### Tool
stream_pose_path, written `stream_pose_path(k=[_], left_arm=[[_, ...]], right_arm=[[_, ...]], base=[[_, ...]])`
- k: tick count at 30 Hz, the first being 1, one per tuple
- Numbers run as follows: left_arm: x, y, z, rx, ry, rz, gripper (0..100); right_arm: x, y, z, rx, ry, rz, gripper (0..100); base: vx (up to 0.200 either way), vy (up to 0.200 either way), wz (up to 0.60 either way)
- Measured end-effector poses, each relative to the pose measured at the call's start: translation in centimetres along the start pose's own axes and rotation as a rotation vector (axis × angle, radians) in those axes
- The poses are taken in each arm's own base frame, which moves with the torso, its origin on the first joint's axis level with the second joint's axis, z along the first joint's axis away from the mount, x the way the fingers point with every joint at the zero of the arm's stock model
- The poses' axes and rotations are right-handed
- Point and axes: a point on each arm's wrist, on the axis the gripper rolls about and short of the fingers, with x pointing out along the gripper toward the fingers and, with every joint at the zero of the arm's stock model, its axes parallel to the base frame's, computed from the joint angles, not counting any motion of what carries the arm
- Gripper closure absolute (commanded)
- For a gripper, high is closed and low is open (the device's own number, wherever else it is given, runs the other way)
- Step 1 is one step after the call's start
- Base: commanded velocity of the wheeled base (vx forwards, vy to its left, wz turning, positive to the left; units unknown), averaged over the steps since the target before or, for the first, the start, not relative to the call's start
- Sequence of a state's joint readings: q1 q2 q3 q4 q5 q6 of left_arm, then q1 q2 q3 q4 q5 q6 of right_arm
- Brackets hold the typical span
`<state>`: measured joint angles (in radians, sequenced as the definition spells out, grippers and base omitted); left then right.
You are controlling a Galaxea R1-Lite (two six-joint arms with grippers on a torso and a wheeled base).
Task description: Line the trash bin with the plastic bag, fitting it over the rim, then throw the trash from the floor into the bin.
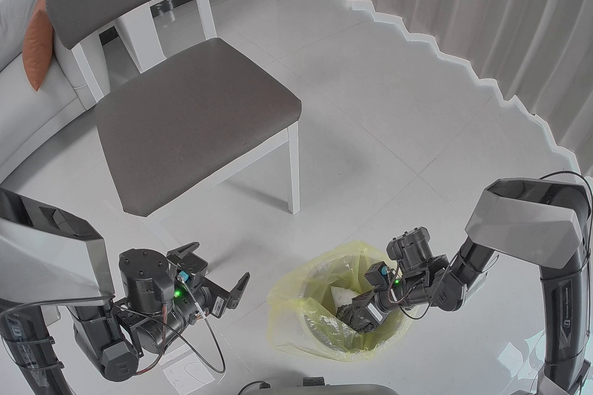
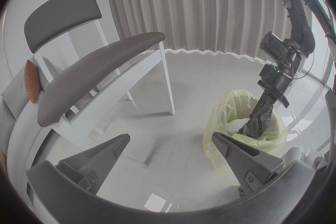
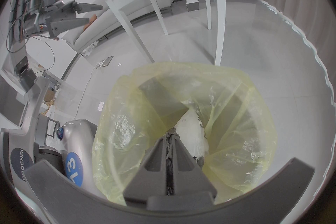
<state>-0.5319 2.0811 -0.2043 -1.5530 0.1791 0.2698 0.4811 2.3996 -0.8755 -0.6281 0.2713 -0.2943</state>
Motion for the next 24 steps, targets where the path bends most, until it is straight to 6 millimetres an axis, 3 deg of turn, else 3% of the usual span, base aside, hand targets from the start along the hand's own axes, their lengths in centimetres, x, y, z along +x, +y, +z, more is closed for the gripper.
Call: stream_pose_path(k=[3, 4, 14, 24], left_arm=[[0.0, 0.0, 0.1, -0.001, -0.003, 0.0, 0], [-0.1, 0.0, 0.1, -0.001, -0.003, 0.0, 0], [-0.5, 0.0, 0.5, 0.001, -0.021, -0.002, 0], [-0.9, -1.2, 0.5, 0.016, -0.022, -0.05, 0]], right_arm=[[0.5, -0.3, 0.1, 0.004, 0.016, 0.002, 100], [0.6, -0.4, 0.1, 0.005, 0.023, 0.003, 0], [0.8, -0.9, 0.1, 0.0, 0.037, 0.001, 0], [-0.8, -1.1, 0.8, 0.007, 0.008, -0.013, 0]], base=[[0.0, 0.0, 0.0], [0.0, 0.0, 0.0], [0.0, 0.0, 0.0], [0.0, 0.0, 0.0]])
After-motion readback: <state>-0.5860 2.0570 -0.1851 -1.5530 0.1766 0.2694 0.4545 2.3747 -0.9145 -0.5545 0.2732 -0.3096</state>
